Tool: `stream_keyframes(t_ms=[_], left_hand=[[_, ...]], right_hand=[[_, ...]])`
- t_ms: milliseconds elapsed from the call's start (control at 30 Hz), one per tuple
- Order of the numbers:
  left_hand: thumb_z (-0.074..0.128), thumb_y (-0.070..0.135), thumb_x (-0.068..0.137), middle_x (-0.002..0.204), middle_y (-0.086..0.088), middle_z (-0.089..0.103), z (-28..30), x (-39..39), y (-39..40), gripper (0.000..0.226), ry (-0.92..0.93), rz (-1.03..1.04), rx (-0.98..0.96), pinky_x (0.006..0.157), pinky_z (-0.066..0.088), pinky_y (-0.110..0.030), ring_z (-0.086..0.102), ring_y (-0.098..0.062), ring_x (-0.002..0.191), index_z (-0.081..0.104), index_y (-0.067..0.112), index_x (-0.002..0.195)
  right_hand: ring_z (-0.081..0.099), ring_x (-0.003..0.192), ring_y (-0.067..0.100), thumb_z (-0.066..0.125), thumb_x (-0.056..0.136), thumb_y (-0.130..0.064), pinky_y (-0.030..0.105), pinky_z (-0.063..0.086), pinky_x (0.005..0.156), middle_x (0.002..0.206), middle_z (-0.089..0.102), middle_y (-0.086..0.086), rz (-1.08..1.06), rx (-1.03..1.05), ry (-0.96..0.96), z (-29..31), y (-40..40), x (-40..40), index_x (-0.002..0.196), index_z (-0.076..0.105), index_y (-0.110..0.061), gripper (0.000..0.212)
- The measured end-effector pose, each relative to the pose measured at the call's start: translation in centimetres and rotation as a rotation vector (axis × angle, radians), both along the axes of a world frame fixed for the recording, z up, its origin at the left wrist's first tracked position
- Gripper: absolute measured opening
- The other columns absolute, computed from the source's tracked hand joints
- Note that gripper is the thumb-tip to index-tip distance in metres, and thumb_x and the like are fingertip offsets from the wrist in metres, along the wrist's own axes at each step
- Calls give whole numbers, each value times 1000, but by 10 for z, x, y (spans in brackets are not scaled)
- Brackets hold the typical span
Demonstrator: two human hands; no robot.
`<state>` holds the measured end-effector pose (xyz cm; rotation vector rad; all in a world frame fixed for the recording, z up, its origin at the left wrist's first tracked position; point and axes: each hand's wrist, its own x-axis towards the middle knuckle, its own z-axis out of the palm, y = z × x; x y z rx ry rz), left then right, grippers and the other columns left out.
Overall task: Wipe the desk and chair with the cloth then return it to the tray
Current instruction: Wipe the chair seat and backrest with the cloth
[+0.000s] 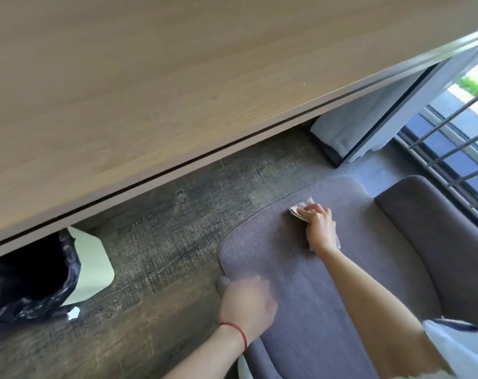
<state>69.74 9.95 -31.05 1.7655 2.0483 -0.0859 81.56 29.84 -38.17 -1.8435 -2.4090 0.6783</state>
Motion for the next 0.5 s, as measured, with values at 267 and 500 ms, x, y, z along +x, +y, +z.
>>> stream_keyframes(t_ms=[267, 500], left_hand=[[62, 42, 60, 52, 4, 61, -1, 2, 0, 21, 82, -30, 26, 41, 39, -23, 60, -12, 43, 60, 23, 52], [35, 38, 83, 88, -3, 64, -7, 2, -3, 31, 8, 2, 109, 60, 29, -38, 65, -27, 77, 60, 20, 84]], right_hand=[[41, 113, 36, 50, 83, 6, 43, 41, 87, 124, 55, 10, 25, 5, -175, 0, -1, 29, 119, 64, -20, 46], [47, 107, 34, 55, 88, -6, 42, 42, 88, 120, 52, 6, 202, 85, -55, 4, 7, 6, 120, 60, -25, 38]])
